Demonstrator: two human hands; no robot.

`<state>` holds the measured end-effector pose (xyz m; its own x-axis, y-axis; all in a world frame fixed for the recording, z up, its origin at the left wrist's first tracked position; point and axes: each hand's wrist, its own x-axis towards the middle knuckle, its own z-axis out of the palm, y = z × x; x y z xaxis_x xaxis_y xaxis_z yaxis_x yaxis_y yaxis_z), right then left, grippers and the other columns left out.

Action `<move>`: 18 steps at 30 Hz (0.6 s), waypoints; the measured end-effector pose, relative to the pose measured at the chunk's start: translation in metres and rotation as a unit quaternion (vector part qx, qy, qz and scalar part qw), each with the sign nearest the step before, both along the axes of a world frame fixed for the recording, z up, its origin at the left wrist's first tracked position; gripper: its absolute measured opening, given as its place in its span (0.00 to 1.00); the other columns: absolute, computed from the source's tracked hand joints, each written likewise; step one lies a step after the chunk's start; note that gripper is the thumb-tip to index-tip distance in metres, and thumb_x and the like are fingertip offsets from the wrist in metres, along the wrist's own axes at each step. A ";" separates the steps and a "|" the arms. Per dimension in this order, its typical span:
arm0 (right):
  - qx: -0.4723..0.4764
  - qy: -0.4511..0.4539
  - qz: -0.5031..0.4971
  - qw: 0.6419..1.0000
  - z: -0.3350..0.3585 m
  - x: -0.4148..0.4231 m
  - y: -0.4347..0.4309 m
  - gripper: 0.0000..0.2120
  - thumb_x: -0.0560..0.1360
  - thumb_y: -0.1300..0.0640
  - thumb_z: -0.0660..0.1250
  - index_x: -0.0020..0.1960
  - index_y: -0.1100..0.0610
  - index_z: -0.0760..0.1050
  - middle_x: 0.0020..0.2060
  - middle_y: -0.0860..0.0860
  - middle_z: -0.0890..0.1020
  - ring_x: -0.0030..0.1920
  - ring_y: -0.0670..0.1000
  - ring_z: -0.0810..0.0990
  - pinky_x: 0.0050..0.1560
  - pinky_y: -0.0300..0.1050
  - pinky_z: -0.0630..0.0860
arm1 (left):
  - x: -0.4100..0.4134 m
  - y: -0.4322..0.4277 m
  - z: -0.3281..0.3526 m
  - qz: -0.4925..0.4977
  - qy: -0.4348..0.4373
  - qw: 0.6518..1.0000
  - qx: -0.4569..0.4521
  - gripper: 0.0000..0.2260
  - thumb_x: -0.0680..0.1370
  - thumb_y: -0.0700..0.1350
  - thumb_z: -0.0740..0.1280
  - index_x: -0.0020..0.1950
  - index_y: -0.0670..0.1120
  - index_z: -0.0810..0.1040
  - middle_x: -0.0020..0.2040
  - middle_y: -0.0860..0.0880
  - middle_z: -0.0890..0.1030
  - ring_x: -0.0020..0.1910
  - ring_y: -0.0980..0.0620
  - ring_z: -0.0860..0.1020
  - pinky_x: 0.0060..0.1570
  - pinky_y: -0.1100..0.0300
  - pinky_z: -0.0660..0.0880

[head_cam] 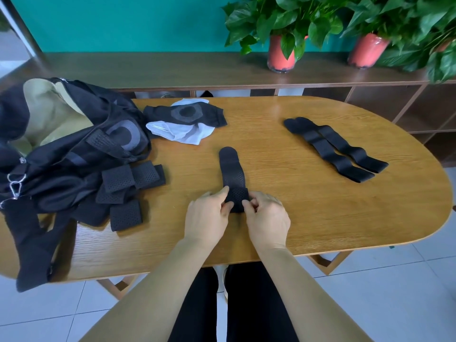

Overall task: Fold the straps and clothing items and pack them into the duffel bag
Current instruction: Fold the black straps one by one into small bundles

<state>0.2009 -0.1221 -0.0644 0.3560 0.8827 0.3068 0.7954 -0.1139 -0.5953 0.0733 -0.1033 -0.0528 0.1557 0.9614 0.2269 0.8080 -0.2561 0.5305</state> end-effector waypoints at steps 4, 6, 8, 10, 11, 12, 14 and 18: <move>-0.005 -0.010 0.001 1.000 -0.001 0.000 0.001 0.11 0.75 0.52 0.67 0.56 0.53 0.80 0.44 0.48 0.82 0.48 0.50 0.77 0.38 0.40 0.69 | 0.000 0.003 0.002 -0.013 0.012 1.000 -0.016 0.18 0.80 0.49 0.64 0.70 0.50 0.72 0.52 0.44 0.81 0.50 0.46 0.79 0.53 0.49 0.75; -0.004 -0.022 0.007 1.000 -0.002 0.000 0.002 0.12 0.75 0.53 0.68 0.57 0.53 0.80 0.45 0.49 0.82 0.49 0.52 0.78 0.38 0.41 0.71 | 0.000 0.004 0.003 -0.020 0.032 0.999 -0.030 0.18 0.81 0.50 0.62 0.71 0.50 0.71 0.52 0.45 0.80 0.49 0.46 0.78 0.52 0.50 0.75; 0.008 -0.033 0.015 0.999 -0.003 0.001 0.002 0.12 0.73 0.55 0.70 0.57 0.53 0.80 0.46 0.51 0.81 0.47 0.53 0.78 0.35 0.41 0.71 | -0.001 0.004 0.005 -0.022 0.066 0.997 -0.044 0.18 0.81 0.50 0.61 0.71 0.51 0.71 0.52 0.47 0.77 0.47 0.47 0.78 0.51 0.52 0.75; 0.050 -0.080 0.048 0.994 -0.005 0.003 0.003 0.13 0.70 0.59 0.73 0.55 0.55 0.81 0.47 0.52 0.80 0.46 0.54 0.78 0.32 0.40 0.71 | -0.002 0.005 0.007 -0.028 0.104 0.994 -0.028 0.18 0.81 0.51 0.60 0.70 0.51 0.72 0.55 0.49 0.73 0.50 0.48 0.76 0.51 0.54 0.75; 0.072 -0.118 0.075 0.988 -0.007 0.005 0.003 0.12 0.70 0.61 0.72 0.53 0.56 0.82 0.49 0.52 0.80 0.47 0.55 0.78 0.33 0.42 0.74 | -0.003 0.006 0.007 -0.038 0.128 0.991 -0.004 0.17 0.81 0.51 0.60 0.69 0.50 0.73 0.59 0.49 0.72 0.55 0.48 0.74 0.53 0.54 0.73; 0.084 -0.152 0.108 0.979 -0.007 0.007 0.004 0.11 0.70 0.63 0.70 0.53 0.57 0.82 0.51 0.52 0.81 0.50 0.56 0.78 0.37 0.46 0.76 | -0.004 0.007 0.008 -0.056 0.155 0.986 0.020 0.17 0.81 0.50 0.59 0.69 0.49 0.73 0.65 0.50 0.70 0.60 0.48 0.70 0.55 0.54 0.70; 0.075 -0.172 0.164 0.969 -0.006 0.011 0.001 0.13 0.70 0.62 0.65 0.53 0.59 0.82 0.54 0.51 0.82 0.56 0.55 0.77 0.46 0.50 0.77 | -0.009 0.009 0.008 -0.112 0.193 0.974 0.050 0.17 0.82 0.49 0.57 0.69 0.48 0.73 0.72 0.53 0.67 0.69 0.51 0.65 0.62 0.54 0.61; -0.010 -0.143 0.236 0.961 0.003 0.024 -0.013 0.24 0.68 0.54 0.58 0.61 0.56 0.78 0.61 0.48 0.79 0.66 0.49 0.70 0.61 0.46 0.68 | -0.028 0.009 0.013 -0.192 0.200 0.960 0.037 0.20 0.80 0.56 0.59 0.69 0.50 0.73 0.72 0.57 0.69 0.71 0.58 0.62 0.67 0.56 0.46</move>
